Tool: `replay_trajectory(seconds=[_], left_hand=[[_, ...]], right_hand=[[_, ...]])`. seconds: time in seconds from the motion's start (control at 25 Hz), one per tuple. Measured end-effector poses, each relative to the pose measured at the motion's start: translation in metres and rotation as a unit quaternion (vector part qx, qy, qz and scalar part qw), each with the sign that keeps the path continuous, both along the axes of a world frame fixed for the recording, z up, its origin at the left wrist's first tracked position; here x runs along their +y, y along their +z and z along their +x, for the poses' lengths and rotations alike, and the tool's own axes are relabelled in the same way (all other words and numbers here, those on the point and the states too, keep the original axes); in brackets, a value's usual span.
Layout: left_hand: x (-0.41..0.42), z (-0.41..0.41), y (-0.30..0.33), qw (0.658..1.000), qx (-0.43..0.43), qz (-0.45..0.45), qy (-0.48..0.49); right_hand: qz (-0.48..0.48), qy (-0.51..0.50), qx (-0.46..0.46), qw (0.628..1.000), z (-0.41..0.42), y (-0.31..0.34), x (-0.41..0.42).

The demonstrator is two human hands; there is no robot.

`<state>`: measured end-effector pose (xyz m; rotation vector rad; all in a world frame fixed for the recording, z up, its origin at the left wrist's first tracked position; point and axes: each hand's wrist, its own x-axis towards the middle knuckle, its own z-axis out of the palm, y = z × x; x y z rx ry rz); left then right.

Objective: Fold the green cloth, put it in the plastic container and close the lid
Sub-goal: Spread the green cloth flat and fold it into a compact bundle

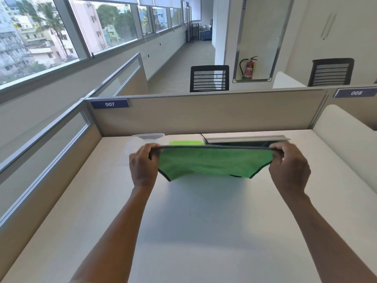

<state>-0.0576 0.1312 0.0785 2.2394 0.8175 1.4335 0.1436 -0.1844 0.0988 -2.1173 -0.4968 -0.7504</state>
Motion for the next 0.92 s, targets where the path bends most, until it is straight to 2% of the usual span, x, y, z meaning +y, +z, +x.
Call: replay_trajectory(seconds=[0.08,0.2,0.28,0.4,0.68,0.92], left_hand=[[-0.007,-0.020,-0.027,0.996,0.042,-0.072,-0.016],[-0.011,-0.048,-0.067,0.982,0.120,-0.147,-0.024],[-0.010,-0.062,-0.087,0.971,0.163,-0.175,-0.028],[-0.006,-0.074,-0.103,0.958,0.198,-0.207,-0.033],[0.015,-0.059,-0.117,0.939,0.233,-0.246,-0.063],[0.042,-0.022,-0.123,0.926,0.278,-0.246,-0.070]], right_hand=[[-0.018,0.023,0.106,0.994,-0.015,-0.031,-0.019],[-0.080,0.051,0.276,0.956,-0.031,-0.073,-0.042],[-0.108,0.067,0.338,0.932,-0.035,-0.090,-0.052],[-0.121,0.085,0.364,0.920,-0.030,-0.103,-0.056],[-0.085,0.067,0.389,0.915,-0.004,-0.117,-0.027],[-0.128,0.039,0.370,0.919,0.030,-0.119,0.005]])
